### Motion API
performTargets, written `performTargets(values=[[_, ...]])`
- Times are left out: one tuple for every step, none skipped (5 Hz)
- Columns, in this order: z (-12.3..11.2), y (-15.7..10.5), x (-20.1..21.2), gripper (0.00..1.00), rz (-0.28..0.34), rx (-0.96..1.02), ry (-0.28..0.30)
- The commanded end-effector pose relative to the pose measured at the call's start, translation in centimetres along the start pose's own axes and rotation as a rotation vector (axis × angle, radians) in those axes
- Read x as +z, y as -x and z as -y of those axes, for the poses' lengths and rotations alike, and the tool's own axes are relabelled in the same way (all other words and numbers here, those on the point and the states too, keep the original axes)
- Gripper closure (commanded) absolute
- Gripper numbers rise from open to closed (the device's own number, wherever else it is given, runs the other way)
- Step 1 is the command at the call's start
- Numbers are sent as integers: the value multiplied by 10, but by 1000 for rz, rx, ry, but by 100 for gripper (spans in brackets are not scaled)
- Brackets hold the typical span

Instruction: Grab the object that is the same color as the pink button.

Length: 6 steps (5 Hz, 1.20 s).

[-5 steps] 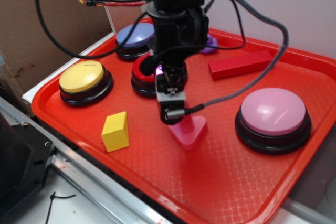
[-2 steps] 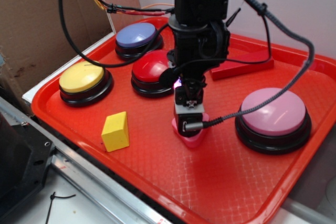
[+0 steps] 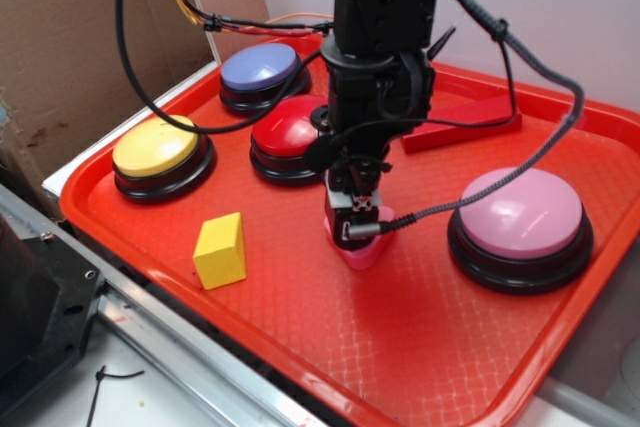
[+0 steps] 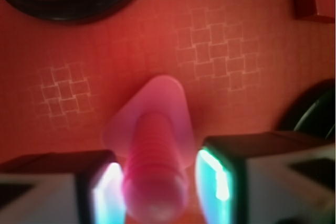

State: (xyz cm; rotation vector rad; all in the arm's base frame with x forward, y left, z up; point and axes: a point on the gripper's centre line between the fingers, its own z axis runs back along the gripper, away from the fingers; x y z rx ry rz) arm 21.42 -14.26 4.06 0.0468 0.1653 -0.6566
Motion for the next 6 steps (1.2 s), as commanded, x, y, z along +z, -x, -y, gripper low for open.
performTargets(values=[[8, 7, 17, 100, 56, 20, -40], [0, 20, 65, 100, 73, 120, -79], [-6, 46, 111, 100, 119, 377, -100], [-19, 84, 153, 100, 184, 620, 16], [-16, 110, 197, 100, 253, 869, 40], [-8, 116, 246, 100, 251, 884, -34]])
